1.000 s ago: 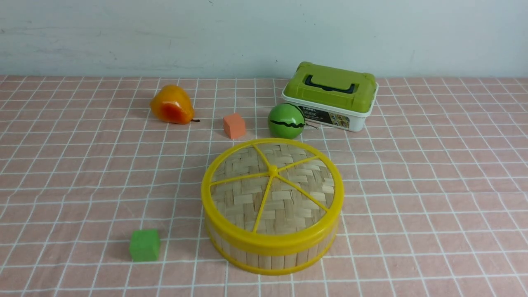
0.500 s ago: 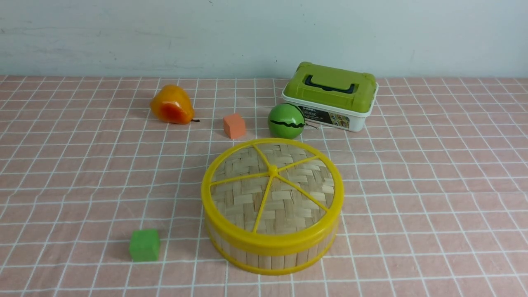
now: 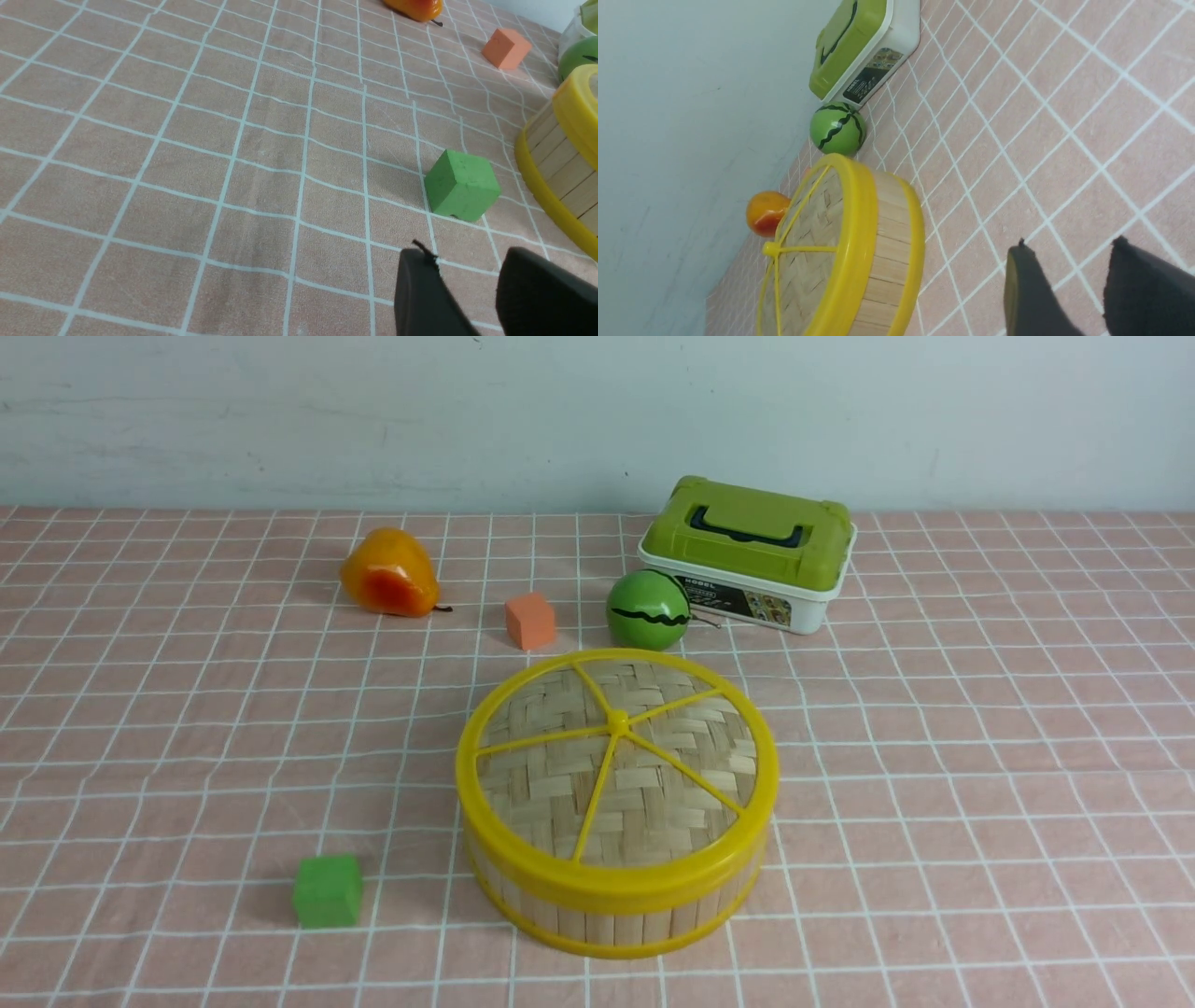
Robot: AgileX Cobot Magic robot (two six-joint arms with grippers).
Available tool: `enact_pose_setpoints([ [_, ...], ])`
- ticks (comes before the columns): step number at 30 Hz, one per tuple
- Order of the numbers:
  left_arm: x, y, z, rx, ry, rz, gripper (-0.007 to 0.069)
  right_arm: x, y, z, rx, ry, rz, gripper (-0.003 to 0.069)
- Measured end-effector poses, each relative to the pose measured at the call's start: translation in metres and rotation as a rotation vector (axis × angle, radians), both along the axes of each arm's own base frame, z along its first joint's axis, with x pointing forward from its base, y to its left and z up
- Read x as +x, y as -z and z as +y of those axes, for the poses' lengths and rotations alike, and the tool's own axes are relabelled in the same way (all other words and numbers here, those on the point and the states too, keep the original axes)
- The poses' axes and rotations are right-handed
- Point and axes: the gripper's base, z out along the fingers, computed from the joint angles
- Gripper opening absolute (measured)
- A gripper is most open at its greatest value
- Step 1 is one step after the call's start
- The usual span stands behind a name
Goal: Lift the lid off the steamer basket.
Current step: Use the right arm to lift the lid of the steamer
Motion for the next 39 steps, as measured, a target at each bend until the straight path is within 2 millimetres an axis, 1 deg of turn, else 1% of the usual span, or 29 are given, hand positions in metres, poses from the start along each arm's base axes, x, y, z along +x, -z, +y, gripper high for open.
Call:
enact_pose_setpoints([
  [1, 0.0, 0.0, 0.0, 0.0, 0.0, 0.0, 0.0239, 0.0, 0.0, 0.0, -0.004, -0.001, -0.001, 0.022],
  [3, 0.0, 0.0, 0.0, 0.0, 0.0, 0.0, 0.0239, 0.0, -0.005, -0.001, -0.088, -0.015, -0.031, 0.0212],
  [5, 0.0, 0.0, 0.0, 0.0, 0.0, 0.0, 0.0239, -0.002, -0.023, 0.0, -0.229, -0.049, -0.081, 0.0176],
  [7, 0.0, 0.0, 0.0, 0.0, 0.0, 0.0, 0.0239, -0.004, -0.052, 0.0, -0.413, -0.095, -0.119, 0.0105],
  [8, 0.0, 0.0, 0.0, 0.0, 0.0, 0.0, 0.0239, -0.003, -0.058, 0.0, -0.453, -0.109, -0.111, 0.0088],
  [9, 0.0, 0.0, 0.0, 0.0, 0.0, 0.0, 0.0239, 0.001, -0.09, 0.001, -0.659, -0.191, -0.075, 0.0014],
  [10, 0.0, 0.0, 0.0, 0.0, 0.0, 0.0, 0.0239, 0.0, -0.094, 0.001, -0.666, -0.192, -0.079, 0.001],
  [11, 0.0, 0.0, 0.0, 0.0, 0.0, 0.0, 0.0239, 0.006, -0.106, 0.001, -0.758, -0.241, -0.045, -0.0004],
  [12, 0.0, 0.0, 0.0, 0.0, 0.0, 0.0, 0.0239, 0.013, -0.132, 0.001, -0.887, -0.324, 0.0, -0.0018],
  [13, 0.0, 0.0, 0.0, 0.0, 0.0, 0.0, 0.0239, 0.021, -0.147, 0.002, -0.946, -0.383, 0.037, -0.0022],
  [14, 0.0, 0.0, 0.0, 0.0, 0.0, 0.0, 0.0239, 0.03, -0.159, 0.002, -0.988, -0.442, 0.075, -0.0022],
  [15, 0.0, 0.0, 0.0, 0.0, 0.0, 0.0, 0.0239, 0.041, -0.167, 0.003, -1.009, -0.496, 0.118, -0.0022],
  [16, 0.0, 0.0, 0.0, 0.0, 0.0, 0.0, 0.0239, 0.052, -0.18, 0.005, -1.032, -0.565, 0.157, -0.0022],
  [17, 0.0, 0.0, 0.0, 0.0, 0.0, 0.0, 0.0239, 0.061, -0.186, 0.006, -1.042, -0.613, 0.181, -0.0022],
  [19, 0.0, 0.0, 0.0, 0.0, 0.0, 0.0, 0.0239, 0.075, -0.192, 0.008, -1.042, -0.676, 0.219, -0.0022],
  [20, 0.0, 0.0, 0.0, 0.0, 0.0, 0.0, 0.0239, 0.094, -0.195, 0.012, -1.039, -0.776, 0.259, -0.0021],
  [21, 0.0, 0.0, 0.0, 0.0, 0.0, 0.0, 0.0239, 0.103, -0.2, 0.017, -1.04, -0.826, 0.257, -0.002],
  [22, 0.0, 0.0, 0.0, 0.0, 0.0, 0.0, 0.0239, 0.105, -0.198, 0.017, -1.039, -0.839, 0.269, -0.002],
  [24, 0.0, 0.0, 0.0, 0.0, 0.0, 0.0, 0.0239, 0.132, -0.204, 0.038, -1.062, -1.023, 0.268, -0.0013],
  [27, 0.0, 0.0, 0.0, 0.0, 0.0, 0.0, 0.0239, 0.153, -0.208, 0.061, -1.102, -1.125, 0.251, -0.0007],
  [28, 0.0, 0.0, 0.0, 0.0, 0.0, 0.0, 0.0239, 0.162, -0.209, 0.073, -1.133, -1.164, 0.246, -0.0006],
  [29, 0.0, 0.0, 0.0, 0.0, 0.0, 0.0, 0.0239, 0.168, -0.207, 0.08, -1.143, -1.181, 0.254, -0.0006],
  [31, 0.0, 0.0, 0.0, 0.0, 0.0, 0.0, 0.0239, 0.183, -0.209, 0.105, -1.206, -1.215, 0.258, 0.0],
  [32, 0.0, 0.0, 0.0, 0.0, 0.0, 0.0, 0.0239, 0.185, -0.207, 0.106, -1.2, -1.216, 0.268, 0.0],
  [33, 0.0, 0.0, 0.0, -0.001, 0.0, 0.0, 0.0239, 0.197, -0.206, 0.124, -1.234, -1.211, 0.286, 0.0007],
  [35, 0.0, 0.0, 0.0, -0.001, 0.0, 0.0, 0.0239, 0.213, -0.2, 0.142, -1.223, -1.184, 0.339, 0.0023],
  [37, 0.0, 0.0, 0.0, -0.001, 0.0, 0.0, 0.0239, 0.225, -0.196, 0.157, -1.21, -1.163, 0.366, 0.005],
  [38, 0.0, 0.0, 0.0, -0.001, 0.0, 0.0, 0.0239, 0.227, -0.195, 0.158, -1.209, -1.161, 0.368, 0.0053],
  [39, 0.0, 0.0, 0.0, -0.001, 0.0, 0.0, 0.0239, 0.233, -0.195, 0.165, -1.206, -1.156, 0.368, 0.0076],
])
